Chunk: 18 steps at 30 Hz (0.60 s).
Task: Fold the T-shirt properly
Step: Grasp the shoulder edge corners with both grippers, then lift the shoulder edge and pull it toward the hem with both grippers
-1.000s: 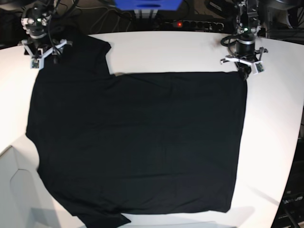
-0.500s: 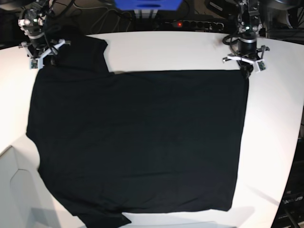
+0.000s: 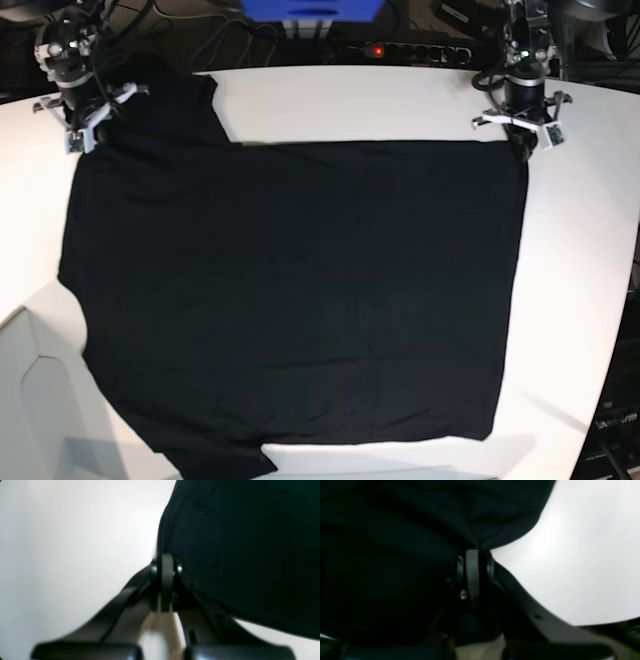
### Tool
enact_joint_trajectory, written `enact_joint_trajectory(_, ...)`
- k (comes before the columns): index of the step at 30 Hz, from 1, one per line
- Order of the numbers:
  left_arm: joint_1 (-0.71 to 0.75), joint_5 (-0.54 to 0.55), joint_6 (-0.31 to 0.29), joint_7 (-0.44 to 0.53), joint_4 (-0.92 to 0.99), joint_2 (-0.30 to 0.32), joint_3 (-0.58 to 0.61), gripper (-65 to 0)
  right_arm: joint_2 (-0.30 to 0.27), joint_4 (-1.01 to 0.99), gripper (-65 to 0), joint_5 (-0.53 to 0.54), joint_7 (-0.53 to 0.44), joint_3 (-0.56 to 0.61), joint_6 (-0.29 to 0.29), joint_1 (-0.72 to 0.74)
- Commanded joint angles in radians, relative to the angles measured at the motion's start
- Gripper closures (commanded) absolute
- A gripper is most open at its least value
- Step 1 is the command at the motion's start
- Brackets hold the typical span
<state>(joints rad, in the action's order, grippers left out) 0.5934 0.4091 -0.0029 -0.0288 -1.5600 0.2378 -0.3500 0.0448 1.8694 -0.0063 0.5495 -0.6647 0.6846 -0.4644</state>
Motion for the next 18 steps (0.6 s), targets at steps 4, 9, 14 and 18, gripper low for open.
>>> enact_joint_trajectory(4,0.003,0.0,0.005,0.022,-0.064,0.011,-0.005,-0.1,0.014,0.101,0.0,0.012,-0.021,-0.007,0.014,0.002)
enact_joint_trajectory(9,-0.006,-0.002,0.007,0.022,-0.099,0.011,-0.007,-0.1,0.039,0.155,0.0,0.012,-0.021,-0.005,0.014,0.04)
enact_joint_trajectory(14,-0.045,-0.002,0.007,0.02,-0.112,0.011,-0.042,-0.1,0.037,0.154,0.0,0.012,-0.021,-0.007,0.014,0.102)
enact_joint_trajectory(18,-0.083,-0.002,0.007,0.02,-0.107,0.011,-0.042,-0.1,0.033,0.149,0.0,0.007,-0.021,-0.007,0.014,0.157)
